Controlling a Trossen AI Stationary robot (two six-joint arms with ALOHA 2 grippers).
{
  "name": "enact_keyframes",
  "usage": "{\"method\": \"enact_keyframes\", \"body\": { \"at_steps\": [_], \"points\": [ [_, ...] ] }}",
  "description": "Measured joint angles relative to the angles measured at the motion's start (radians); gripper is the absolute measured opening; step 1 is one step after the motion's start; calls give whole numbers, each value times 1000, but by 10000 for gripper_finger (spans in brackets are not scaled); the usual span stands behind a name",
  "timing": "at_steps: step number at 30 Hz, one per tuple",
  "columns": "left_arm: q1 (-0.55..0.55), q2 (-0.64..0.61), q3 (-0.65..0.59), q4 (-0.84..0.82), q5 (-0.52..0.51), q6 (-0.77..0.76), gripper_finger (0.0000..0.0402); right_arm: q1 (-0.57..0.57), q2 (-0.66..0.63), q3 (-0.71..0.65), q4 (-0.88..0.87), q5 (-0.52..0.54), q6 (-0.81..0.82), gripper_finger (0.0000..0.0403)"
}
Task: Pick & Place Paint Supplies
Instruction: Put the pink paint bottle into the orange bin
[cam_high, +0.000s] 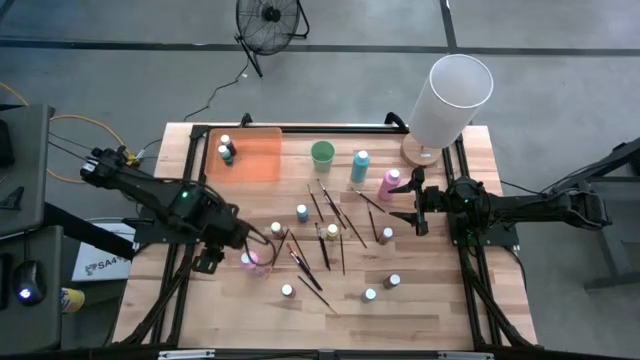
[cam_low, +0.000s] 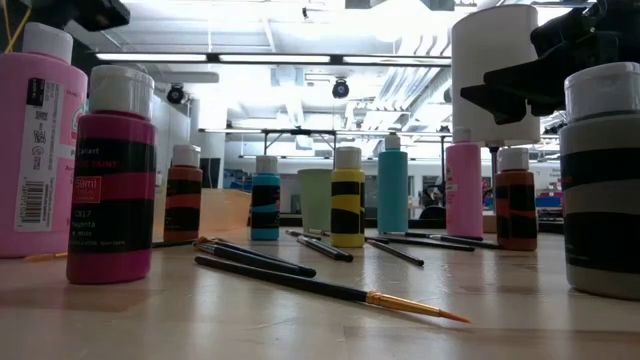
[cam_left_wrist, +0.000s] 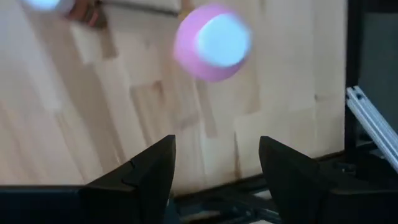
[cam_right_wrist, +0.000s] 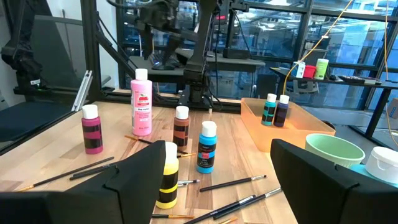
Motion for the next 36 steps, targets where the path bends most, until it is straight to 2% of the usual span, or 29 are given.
{"method": "enact_keyframes", "body": {
  "at_steps": [4,9,15,36],
  "points": [
    [-10,0,0,58,-12,16,226,0,0,0,0,0,0,286],
    [-9,20,-1,68,-87,18,226,0,0,0,0,0,0,286],
    [-8,78,-1,119,-88,74,226,0,0,0,0,0,0,286],
    [-10,175,-1,187,-65,94,226,0,0,0,-1,0,0,286]
  ]
}}
